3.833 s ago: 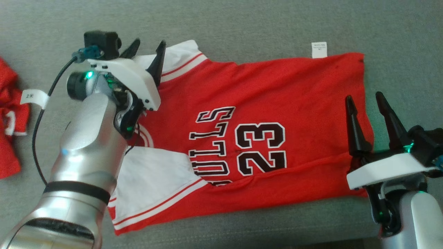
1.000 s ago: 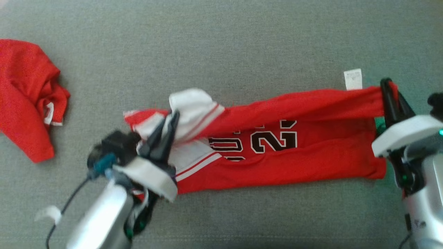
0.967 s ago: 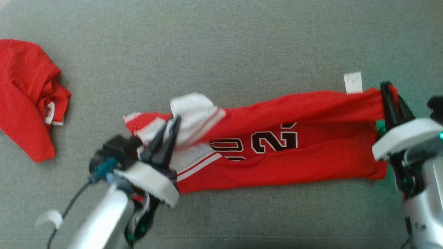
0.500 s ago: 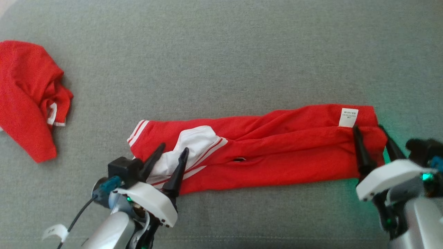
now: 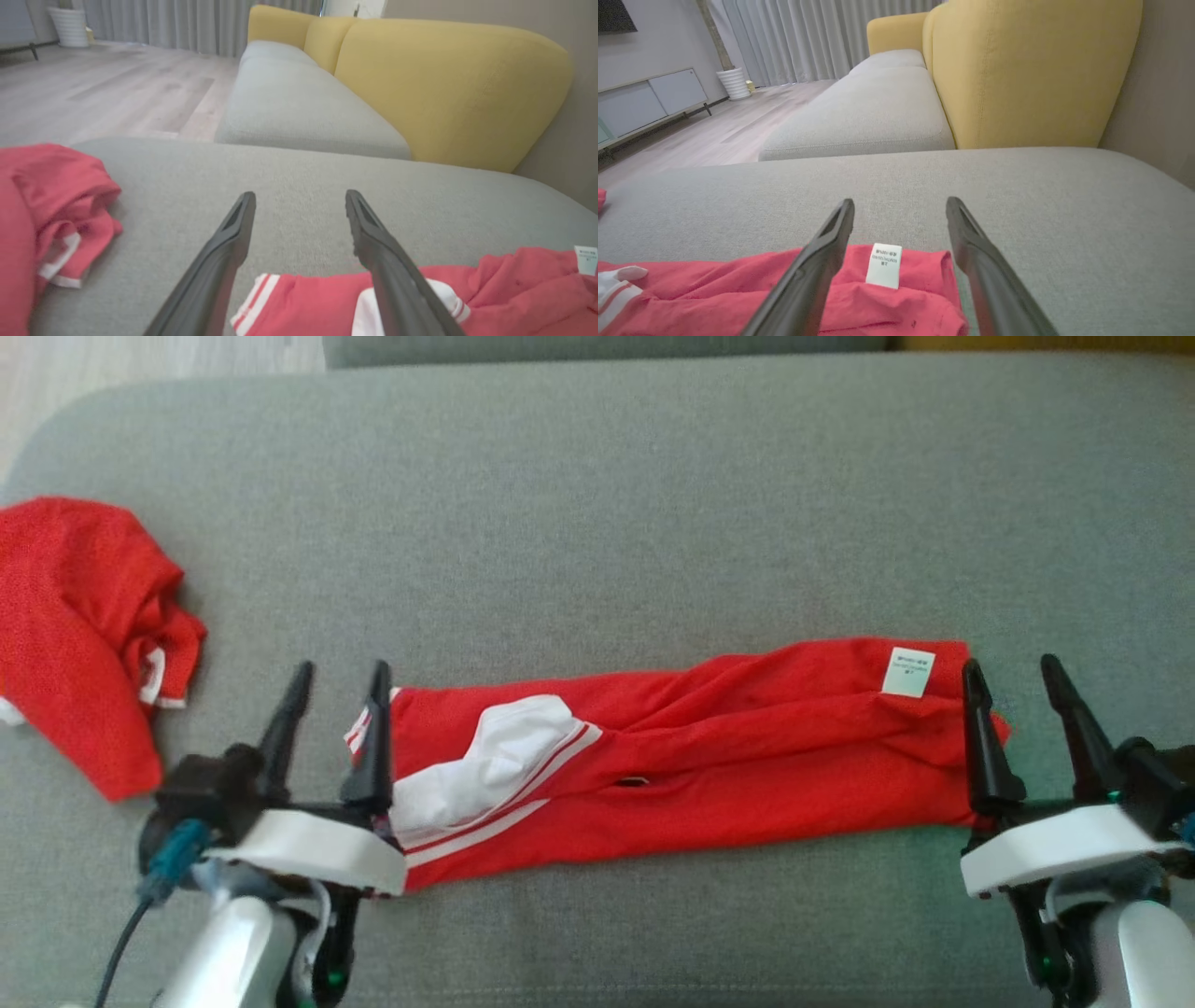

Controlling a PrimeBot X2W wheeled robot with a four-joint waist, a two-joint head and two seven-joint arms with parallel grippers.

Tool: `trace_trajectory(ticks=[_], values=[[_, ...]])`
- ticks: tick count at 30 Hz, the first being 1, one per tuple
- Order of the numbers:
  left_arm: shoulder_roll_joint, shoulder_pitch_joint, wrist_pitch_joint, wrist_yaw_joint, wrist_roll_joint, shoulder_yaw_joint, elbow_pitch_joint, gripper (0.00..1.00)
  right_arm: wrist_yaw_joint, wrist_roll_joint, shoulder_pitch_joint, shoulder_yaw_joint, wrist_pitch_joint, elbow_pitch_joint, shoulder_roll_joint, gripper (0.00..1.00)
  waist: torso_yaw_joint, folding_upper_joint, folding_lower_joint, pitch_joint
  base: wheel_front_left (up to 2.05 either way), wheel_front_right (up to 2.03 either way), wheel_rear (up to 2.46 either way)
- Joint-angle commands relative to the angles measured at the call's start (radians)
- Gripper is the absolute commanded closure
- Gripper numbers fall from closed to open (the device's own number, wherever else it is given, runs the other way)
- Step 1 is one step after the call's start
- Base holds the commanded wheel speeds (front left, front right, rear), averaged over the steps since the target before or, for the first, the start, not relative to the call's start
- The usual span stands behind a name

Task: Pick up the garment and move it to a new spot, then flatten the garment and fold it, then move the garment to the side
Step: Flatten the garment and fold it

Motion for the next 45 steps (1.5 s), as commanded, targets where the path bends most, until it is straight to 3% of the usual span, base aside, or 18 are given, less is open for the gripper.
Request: trace_trajectory(ticks=[1,10,29,34,45], values=[[0.016,-0.006,-0.012,0.014,0.024,0.056,-0.049,0.0,-0.001,-0.014,-0.001,0.024,-0.008,-0.053,0.0,0.0,0.0,-0.0001,0.0,-0.021,0.0,0.0,0.0],[0.018,0.094,-0.012,0.024,0.095,0.086,-0.087,0.0,-0.001,-0.037,0.054,0.041,0.019,-0.117,0.007,0.0,0.002,-0.0001,0.0,-0.076,0.0,0.0,0.0],[0.009,0.101,-0.012,0.012,0.122,0.096,-0.077,0.0,-0.001,-0.037,0.064,0.031,0.037,-0.115,0.017,0.0,0.009,-0.0001,0.0,-0.081,0.0,0.0,0.0],[-0.004,0.076,-0.012,-0.002,0.127,0.089,-0.077,0.0,-0.001,-0.022,0.032,-0.016,0.04,-0.048,0.016,0.0,0.022,-0.0001,0.0,-0.053,0.0,0.0,0.0],[-0.045,0.003,-0.012,-0.049,0.144,0.083,-0.048,0.0,-0.001,-0.03,-0.128,-0.103,0.112,0.241,-0.008,0.0,0.052,-0.0001,0.0,0.037,0.0,0.0,0.0]])
